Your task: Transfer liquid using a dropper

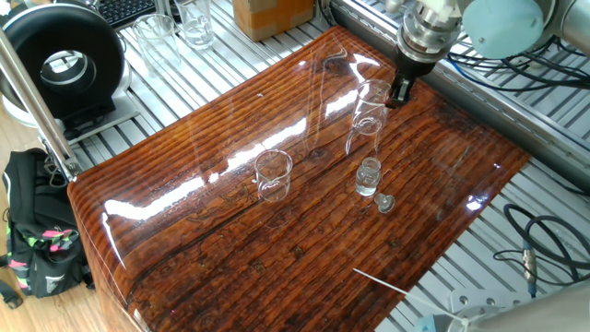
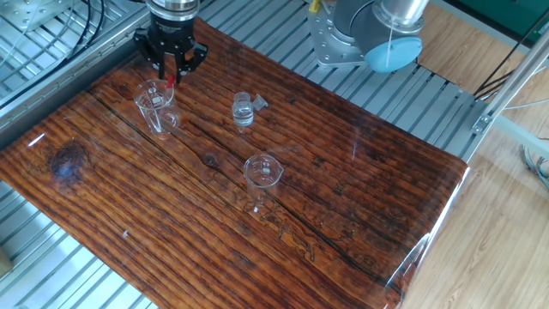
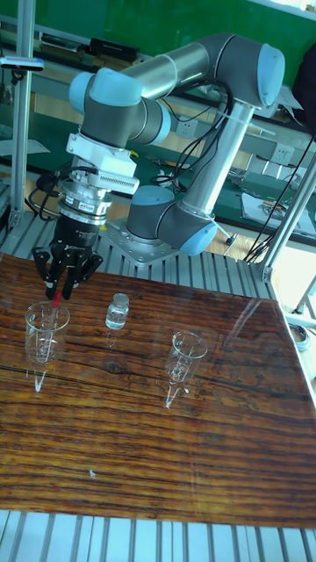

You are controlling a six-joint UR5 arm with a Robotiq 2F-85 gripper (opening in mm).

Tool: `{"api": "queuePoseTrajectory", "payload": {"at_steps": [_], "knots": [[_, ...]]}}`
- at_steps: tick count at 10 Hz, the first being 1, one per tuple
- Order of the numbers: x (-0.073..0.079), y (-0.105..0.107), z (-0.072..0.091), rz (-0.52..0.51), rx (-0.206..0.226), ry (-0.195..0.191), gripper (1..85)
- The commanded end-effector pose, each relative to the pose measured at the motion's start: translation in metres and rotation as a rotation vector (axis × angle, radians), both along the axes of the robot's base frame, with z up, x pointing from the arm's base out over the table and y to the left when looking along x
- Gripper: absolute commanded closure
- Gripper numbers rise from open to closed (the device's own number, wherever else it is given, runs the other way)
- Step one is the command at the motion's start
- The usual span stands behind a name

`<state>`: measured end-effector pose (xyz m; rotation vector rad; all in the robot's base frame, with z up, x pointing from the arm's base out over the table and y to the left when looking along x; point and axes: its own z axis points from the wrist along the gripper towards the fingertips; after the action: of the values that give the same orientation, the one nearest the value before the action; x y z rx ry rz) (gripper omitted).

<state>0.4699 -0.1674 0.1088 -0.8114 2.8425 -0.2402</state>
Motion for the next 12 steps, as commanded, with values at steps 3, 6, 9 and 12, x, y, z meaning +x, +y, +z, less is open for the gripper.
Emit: {"api": "queuePoseTrajectory", "payload": {"at_steps": [3, 6, 9, 12], "knots": [[-0.005, 0.003, 0.001, 0.000, 0.016, 0.020, 51.3], [-0.004, 0.013, 0.000, 0.037, 0.047, 0.020, 49.7], [0.000, 0.010, 0.001, 0.074, 0.026, 0.007, 46.0], [0.010, -0.007, 0.005, 0.092, -0.048, -0.027, 46.0]]}}
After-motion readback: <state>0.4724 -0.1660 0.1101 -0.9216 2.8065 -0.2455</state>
